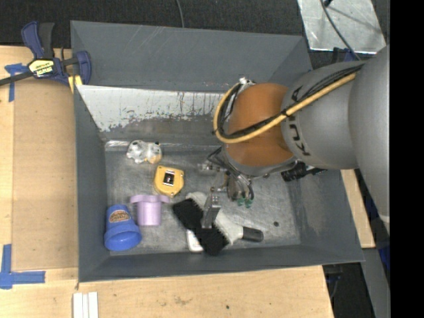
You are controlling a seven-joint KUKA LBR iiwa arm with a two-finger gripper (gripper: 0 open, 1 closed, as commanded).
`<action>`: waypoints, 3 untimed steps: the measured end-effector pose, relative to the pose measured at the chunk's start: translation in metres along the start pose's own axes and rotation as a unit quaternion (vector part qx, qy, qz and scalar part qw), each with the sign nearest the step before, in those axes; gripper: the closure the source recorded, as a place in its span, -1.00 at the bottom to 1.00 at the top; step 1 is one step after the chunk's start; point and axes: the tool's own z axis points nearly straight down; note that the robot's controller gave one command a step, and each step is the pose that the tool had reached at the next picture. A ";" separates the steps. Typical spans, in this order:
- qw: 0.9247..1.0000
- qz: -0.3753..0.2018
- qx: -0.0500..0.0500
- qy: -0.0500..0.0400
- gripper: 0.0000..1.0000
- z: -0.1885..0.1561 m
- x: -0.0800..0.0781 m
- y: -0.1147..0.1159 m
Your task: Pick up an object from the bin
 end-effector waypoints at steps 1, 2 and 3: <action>1.000 0.016 0.000 0.003 -1.00 -0.016 0.017 0.012; 1.000 0.024 0.000 0.001 -1.00 -0.051 0.018 0.014; 0.997 0.073 -0.001 -0.001 -1.00 0.003 0.029 0.011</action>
Offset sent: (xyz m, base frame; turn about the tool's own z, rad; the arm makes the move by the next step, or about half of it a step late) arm -0.0213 0.0206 0.0119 0.1661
